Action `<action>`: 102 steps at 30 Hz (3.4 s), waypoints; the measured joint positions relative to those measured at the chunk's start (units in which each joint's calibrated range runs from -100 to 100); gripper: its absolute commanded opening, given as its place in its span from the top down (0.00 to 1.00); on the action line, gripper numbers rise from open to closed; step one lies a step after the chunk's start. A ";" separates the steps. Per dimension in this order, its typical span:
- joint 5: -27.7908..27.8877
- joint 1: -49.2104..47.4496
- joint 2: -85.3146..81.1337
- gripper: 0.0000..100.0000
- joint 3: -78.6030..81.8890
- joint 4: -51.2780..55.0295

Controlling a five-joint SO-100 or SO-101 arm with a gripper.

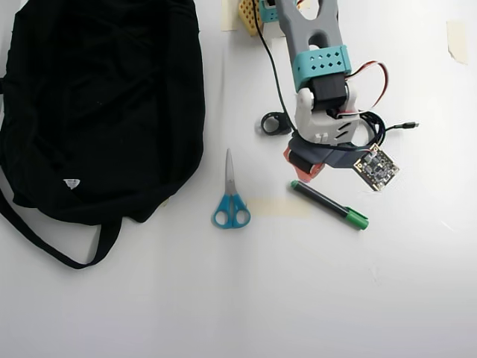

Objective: Put the green marker into the black bag

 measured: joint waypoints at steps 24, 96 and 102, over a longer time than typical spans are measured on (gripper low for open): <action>7.03 1.10 2.82 0.98 0.00 -3.09; 6.69 -1.25 26.73 0.90 -37.11 20.44; 6.69 -2.13 26.73 0.77 -37.11 20.95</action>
